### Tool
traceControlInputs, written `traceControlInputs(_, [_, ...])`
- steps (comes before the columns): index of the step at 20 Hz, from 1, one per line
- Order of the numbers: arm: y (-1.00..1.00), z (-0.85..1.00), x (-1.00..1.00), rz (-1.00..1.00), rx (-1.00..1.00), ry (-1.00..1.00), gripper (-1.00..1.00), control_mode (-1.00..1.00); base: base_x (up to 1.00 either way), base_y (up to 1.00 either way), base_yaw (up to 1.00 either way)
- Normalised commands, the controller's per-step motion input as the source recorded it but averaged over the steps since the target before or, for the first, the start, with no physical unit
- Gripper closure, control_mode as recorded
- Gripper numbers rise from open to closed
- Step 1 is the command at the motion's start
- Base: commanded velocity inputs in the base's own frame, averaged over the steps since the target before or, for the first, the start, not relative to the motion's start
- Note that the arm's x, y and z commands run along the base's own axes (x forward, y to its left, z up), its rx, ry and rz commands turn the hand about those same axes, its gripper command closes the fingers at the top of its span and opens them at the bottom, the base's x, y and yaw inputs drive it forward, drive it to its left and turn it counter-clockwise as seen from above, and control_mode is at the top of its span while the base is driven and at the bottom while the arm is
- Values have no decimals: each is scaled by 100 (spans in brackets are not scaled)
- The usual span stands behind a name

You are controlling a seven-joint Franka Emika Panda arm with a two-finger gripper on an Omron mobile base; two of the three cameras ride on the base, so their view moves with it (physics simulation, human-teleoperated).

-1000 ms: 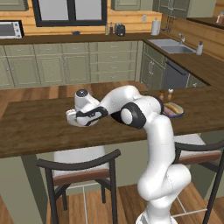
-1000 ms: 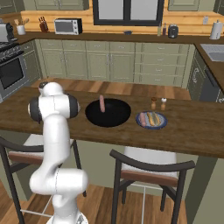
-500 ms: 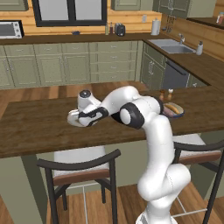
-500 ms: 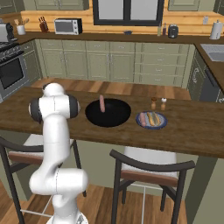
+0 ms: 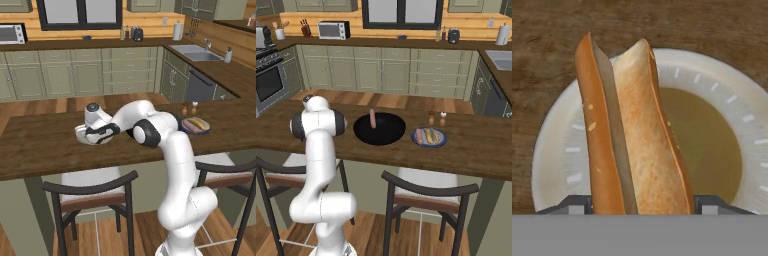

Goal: Place one bun and one sausage from the bowl on each plate.

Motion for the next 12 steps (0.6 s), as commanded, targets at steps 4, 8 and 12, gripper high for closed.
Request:
traceControlInputs(4, [0,-1,0,0,0,0,-100,-100,0,0,0])
traceControlInputs(8, [0,0,0,0,0,0,-100,-100,0,0,0])
traceControlInputs(12, [-1,1,0,0,0,3,-100,-100,0,0,0])
